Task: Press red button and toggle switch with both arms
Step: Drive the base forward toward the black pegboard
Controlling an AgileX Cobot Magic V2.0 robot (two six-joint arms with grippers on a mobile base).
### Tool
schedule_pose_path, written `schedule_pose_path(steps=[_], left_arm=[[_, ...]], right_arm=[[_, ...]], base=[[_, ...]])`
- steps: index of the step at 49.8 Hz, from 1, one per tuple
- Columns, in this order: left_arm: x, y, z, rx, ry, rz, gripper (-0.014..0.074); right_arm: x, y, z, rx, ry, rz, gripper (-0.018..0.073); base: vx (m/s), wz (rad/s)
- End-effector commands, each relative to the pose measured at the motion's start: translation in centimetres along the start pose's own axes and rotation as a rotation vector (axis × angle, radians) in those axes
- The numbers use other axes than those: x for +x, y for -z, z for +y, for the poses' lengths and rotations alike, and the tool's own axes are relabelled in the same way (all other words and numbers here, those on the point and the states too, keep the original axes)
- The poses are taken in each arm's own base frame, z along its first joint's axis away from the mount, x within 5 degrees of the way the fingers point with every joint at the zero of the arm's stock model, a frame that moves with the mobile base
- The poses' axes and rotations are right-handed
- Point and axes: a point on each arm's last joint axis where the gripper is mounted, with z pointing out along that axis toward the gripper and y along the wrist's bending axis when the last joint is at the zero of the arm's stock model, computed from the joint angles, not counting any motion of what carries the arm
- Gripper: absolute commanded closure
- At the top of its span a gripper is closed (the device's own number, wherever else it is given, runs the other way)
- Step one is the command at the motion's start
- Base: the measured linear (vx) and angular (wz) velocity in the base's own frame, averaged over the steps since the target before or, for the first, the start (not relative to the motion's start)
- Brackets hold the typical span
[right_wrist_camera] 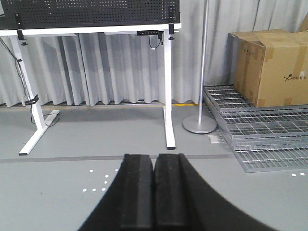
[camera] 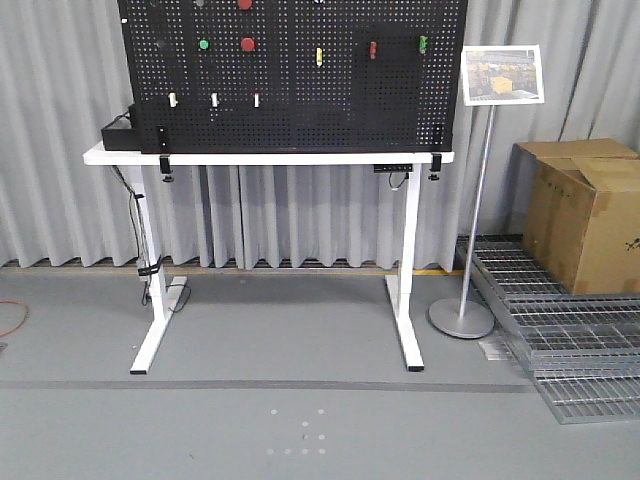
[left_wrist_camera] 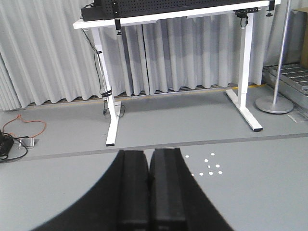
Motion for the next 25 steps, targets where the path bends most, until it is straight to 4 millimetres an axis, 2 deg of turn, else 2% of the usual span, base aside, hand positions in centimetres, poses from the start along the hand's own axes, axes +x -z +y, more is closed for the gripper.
schedule_pose_path(steps=[1,25], left_arm=[[0.25,-0.16,0.01,-0.008,0.011,-0.059,0.0595],[0.25,-0.16,0.01,-0.008,0.011,-0.059,0.0595]], right_arm=[[-0.4,0.03,0.01,0.001,0.007,-0.08,0.0563],[-0.4,0.03,0.01,0.001,0.007,-0.08,0.0563]], base=[[0.0,-0.01],[0.01,0.0]])
